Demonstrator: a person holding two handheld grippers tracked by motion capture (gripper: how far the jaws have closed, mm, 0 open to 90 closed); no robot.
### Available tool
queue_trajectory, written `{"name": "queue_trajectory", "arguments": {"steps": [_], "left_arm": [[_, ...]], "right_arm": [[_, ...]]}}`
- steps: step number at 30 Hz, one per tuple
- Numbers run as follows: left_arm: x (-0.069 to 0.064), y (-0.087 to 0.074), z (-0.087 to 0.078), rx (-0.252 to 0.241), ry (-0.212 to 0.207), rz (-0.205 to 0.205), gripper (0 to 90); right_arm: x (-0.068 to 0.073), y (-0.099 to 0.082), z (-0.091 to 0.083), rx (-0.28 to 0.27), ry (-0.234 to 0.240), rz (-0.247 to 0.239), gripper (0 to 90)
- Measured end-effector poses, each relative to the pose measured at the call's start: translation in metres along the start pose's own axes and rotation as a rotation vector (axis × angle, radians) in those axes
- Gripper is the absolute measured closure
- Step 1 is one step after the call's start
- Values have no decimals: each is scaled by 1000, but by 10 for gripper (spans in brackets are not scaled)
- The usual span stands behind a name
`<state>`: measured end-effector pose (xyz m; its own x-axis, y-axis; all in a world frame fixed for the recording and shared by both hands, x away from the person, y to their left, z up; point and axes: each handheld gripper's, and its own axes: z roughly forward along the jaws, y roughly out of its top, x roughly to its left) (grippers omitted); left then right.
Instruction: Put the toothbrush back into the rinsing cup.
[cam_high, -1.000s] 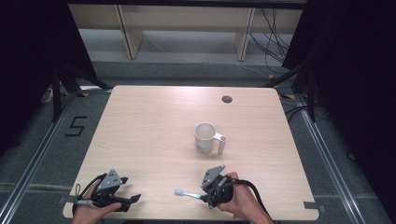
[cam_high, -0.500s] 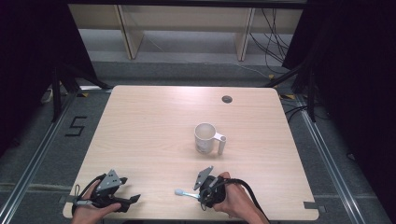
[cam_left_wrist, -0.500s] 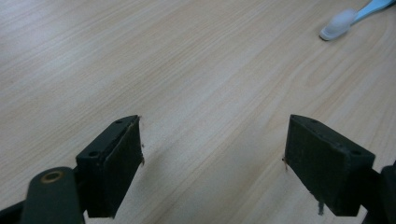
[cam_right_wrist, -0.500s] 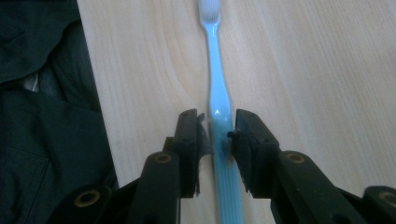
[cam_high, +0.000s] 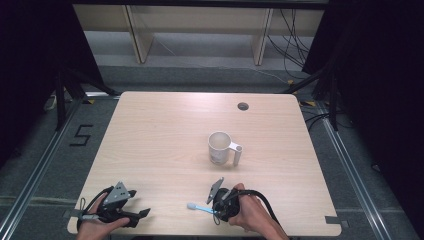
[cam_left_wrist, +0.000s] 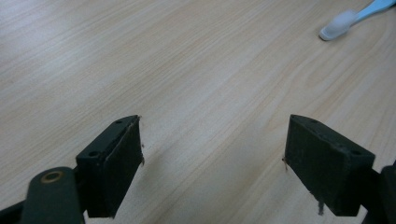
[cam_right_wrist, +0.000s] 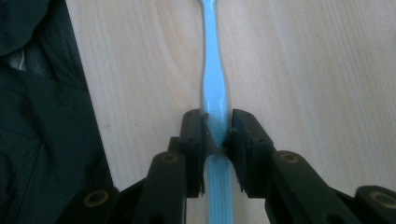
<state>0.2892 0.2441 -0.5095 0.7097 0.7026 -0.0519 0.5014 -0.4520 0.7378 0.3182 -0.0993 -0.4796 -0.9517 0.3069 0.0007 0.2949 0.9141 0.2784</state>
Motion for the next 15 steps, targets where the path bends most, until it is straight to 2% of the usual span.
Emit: {"name": "queue_trajectory", "arguments": {"steps": [1,2,3,4,5,7,8,11,13,14,15], "left_arm": [[-1,0,1,-5,0,-9,183],[-1,0,1,-5,0,-9,184],[0,0,1,0,-2,-6,183],[0,0,0,0,-1,-1,183],[0,0,0,0,-1,-1,183],[0,0,0,0,-1,0,184],[0,0,0,0,-1,0,183],[0,0,0,0,-2,0,183],[-1,0,0,-10,-3,-5,184],[-1,0,0,-9,-3,-5,183],[-1,0,0,-9,-3,-5,183]], "right_arm": [[0,1,0,10,5,-14,765],[-1,2,-1,58,-25,-27,767],[0,5,-1,81,-23,-25,772],[-2,6,1,79,-20,-60,777],[-2,6,1,79,-20,-60,777],[-1,11,1,126,-12,-42,779],[-3,13,2,129,-12,-74,780],[-1,15,2,153,-17,-61,781],[-3,19,3,176,-22,-99,786],[-1,20,3,184,-21,-67,786],[-1,20,3,184,-21,-67,786]]}}
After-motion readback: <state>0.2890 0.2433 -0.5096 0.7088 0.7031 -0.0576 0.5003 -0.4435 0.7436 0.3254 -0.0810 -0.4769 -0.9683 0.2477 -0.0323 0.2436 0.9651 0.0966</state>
